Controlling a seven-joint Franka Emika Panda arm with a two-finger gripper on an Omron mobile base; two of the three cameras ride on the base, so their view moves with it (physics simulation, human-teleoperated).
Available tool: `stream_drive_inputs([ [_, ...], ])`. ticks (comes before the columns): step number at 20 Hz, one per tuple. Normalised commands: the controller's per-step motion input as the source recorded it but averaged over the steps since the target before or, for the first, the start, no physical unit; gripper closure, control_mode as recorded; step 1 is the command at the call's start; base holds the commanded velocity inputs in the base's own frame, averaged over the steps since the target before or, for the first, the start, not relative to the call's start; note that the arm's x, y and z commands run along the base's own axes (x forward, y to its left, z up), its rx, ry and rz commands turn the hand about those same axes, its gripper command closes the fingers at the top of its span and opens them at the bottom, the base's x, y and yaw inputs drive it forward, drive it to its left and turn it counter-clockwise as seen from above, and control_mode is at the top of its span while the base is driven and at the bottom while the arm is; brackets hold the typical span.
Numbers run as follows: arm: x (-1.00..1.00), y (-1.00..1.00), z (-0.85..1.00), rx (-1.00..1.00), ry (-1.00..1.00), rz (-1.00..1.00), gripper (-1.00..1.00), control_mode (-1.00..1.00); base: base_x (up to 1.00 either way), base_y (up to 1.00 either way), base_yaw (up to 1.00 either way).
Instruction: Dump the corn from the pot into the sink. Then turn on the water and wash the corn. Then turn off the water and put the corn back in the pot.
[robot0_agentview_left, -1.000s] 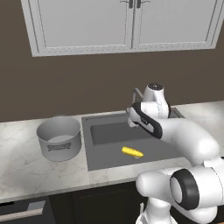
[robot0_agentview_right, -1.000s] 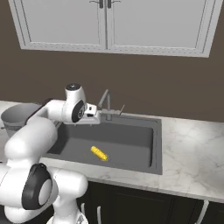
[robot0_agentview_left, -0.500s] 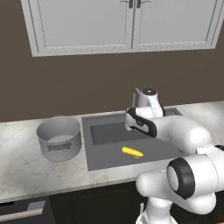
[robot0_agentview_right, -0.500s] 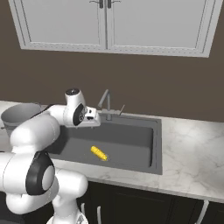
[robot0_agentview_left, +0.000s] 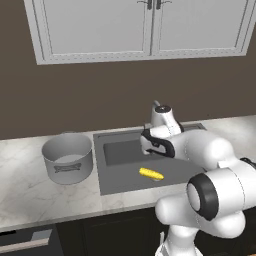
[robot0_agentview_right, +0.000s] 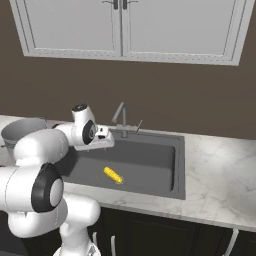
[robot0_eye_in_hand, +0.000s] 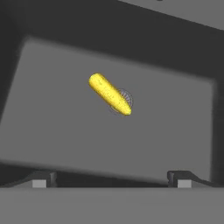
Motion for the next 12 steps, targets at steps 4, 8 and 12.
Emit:
stream_drive_inputs([
  [4, 0.19, 0.0, -0.24, 0.0, 0.0, 0.0, -1.0, -1.0, 0.0, 0.0, 0.0],
  [8, 0.31, 0.0, -0.22, 0.0, 0.0, 0.0, -1.0, -1.0, 0.0, 0.0, 0.0],
  [12, 0.29, 0.0, -0.31, 0.0, 0.0, 0.0, -1.0, -1.0, 0.0, 0.0, 0.0],
])
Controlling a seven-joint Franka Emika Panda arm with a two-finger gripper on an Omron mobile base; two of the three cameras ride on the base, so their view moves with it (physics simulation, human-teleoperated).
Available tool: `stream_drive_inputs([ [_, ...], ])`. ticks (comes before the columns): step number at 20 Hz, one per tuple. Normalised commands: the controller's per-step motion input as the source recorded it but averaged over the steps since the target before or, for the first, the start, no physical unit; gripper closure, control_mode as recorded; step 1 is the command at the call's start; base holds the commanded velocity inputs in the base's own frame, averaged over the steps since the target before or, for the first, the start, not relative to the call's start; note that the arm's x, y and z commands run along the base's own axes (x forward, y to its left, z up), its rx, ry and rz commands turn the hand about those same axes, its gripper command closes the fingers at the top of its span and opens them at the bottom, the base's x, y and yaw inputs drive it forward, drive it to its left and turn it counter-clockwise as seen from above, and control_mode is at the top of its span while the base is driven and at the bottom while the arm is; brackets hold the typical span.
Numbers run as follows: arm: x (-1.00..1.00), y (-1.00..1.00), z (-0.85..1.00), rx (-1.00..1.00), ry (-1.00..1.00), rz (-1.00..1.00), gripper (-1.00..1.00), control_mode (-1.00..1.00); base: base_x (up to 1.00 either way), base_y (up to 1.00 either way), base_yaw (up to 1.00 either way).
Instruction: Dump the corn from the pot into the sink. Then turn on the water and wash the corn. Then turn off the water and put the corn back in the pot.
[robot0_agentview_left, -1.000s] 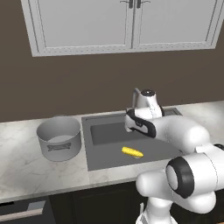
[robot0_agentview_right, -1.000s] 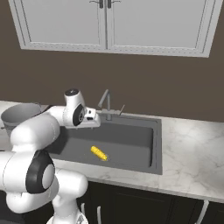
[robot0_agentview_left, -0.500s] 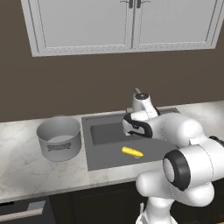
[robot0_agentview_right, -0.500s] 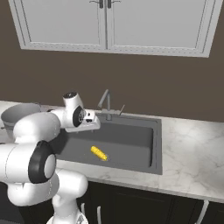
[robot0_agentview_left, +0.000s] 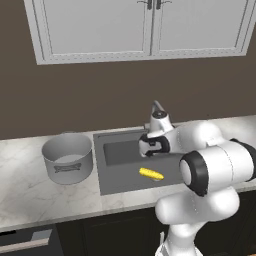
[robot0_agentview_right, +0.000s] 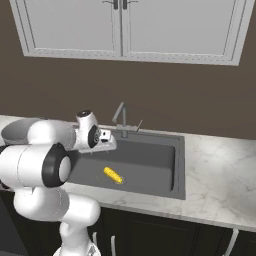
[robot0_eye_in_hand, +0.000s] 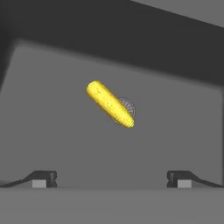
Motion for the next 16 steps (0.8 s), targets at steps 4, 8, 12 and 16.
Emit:
stream_drive_inputs([
  [4, 0.26, 0.0, -0.37, 0.0, 0.0, 0.0, -1.0, -1.0, 0.0, 0.0, 0.0],
  [8, 0.19, 0.0, -0.26, 0.0, 0.0, 0.0, -1.0, -1.0, 0.0, 0.0, 0.0],
  [12, 0.18, 0.0, -0.24, 0.0, 0.0, 0.0, -1.0, -1.0, 0.0, 0.0, 0.0],
  [16, 0.21, 0.0, -0.26, 0.0, 0.0, 0.0, -1.0, -1.0, 0.0, 0.0, 0.0],
])
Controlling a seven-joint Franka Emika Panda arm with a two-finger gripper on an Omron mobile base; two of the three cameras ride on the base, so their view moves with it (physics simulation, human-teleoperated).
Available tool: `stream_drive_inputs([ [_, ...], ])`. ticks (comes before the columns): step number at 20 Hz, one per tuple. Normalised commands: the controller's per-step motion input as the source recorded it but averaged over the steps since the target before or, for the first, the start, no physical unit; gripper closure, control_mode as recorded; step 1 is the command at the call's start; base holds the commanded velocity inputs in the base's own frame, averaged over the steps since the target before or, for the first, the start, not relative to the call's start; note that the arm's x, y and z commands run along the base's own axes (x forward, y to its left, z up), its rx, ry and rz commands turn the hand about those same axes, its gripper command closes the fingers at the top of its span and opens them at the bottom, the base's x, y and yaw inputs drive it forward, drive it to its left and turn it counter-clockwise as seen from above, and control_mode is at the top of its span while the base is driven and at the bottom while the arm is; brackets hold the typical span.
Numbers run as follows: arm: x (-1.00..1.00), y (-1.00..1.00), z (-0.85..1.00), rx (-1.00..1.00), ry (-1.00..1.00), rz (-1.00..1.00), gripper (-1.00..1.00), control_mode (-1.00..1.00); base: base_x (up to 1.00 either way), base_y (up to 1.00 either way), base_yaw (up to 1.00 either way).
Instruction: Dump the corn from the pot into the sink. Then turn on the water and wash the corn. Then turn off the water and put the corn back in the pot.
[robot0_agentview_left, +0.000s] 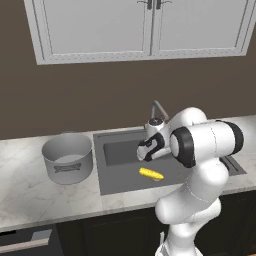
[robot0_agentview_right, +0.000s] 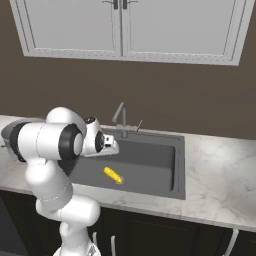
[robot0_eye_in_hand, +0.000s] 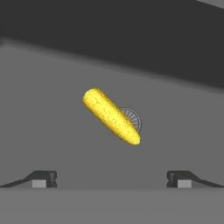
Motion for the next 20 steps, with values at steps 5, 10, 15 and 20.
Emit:
stream_drive_inputs([
  [5, 0.24, 0.0, -0.29, 0.0, 0.0, 0.0, -1.0, -1.0, 0.0, 0.0, 0.0],
  [10, 0.24, 0.0, -0.32, 0.0, 0.0, 0.05, -1.0, -1.0, 0.0, 0.0, 0.0],
  [15, 0.19, 0.0, -0.21, 0.0, 0.0, 0.1, -1.0, -1.0, 0.0, 0.0, 0.0],
  [20, 0.1, 0.0, -0.15, 0.0, 0.0, 0.1, -1.0, -1.0, 0.0, 0.0, 0.0],
])
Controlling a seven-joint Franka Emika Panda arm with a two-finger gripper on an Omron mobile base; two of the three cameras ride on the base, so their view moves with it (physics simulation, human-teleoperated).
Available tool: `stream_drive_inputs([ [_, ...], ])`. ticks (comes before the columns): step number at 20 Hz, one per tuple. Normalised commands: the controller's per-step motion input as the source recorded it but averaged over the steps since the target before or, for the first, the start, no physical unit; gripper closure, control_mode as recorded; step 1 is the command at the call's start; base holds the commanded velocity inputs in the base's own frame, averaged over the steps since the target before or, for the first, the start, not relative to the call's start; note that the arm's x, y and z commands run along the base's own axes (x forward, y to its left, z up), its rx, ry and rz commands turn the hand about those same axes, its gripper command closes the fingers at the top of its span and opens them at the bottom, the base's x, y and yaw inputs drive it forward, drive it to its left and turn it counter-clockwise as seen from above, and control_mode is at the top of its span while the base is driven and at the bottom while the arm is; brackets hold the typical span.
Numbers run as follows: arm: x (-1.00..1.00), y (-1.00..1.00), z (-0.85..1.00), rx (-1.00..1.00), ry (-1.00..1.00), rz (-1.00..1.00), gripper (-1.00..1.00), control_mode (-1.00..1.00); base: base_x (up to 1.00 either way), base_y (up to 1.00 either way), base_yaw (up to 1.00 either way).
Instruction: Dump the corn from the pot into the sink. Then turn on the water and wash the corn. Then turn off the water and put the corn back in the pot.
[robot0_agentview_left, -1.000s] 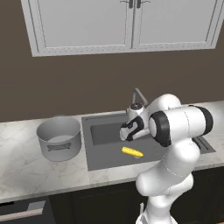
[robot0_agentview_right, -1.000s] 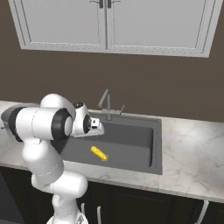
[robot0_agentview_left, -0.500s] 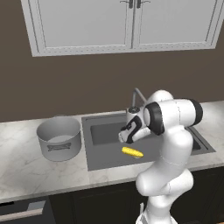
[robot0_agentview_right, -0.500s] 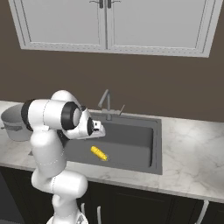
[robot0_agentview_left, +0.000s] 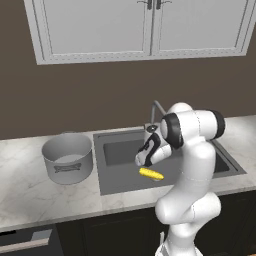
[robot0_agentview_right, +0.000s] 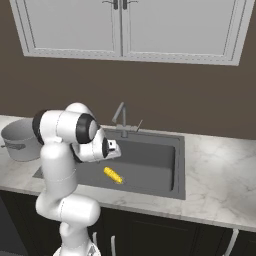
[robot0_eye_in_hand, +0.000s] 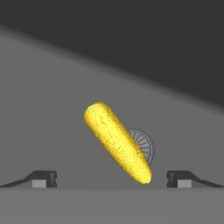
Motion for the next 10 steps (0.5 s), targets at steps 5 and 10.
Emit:
stream_drive_inputs([
  [5, 0.13, 0.0, -0.13, 0.0, 0.03, 0.11, -1.0, -1.0, 0.0, 0.0, 0.0],
  [10, 0.04, 0.0, -0.14, 0.0, 0.04, 0.09, -1.0, -1.0, 0.0, 0.0, 0.0],
])
